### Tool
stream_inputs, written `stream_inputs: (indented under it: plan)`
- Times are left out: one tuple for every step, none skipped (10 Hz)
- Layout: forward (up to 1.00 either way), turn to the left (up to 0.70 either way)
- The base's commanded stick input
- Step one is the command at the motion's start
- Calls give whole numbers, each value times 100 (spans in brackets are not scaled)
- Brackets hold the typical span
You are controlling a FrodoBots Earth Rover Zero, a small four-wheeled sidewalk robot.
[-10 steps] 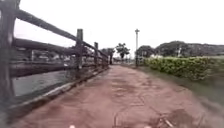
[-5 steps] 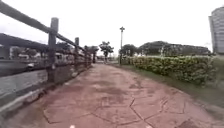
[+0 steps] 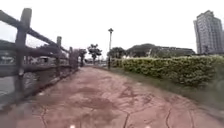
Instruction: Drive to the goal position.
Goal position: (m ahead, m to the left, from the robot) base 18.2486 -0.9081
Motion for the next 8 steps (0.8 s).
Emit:
stream_inputs:
  plan:
    - [100,2]
    - [100,2]
    - [100,2]
    - [100,2]
    - [100,2]
    - [100,2]
    - [100,2]
    - [100,2]
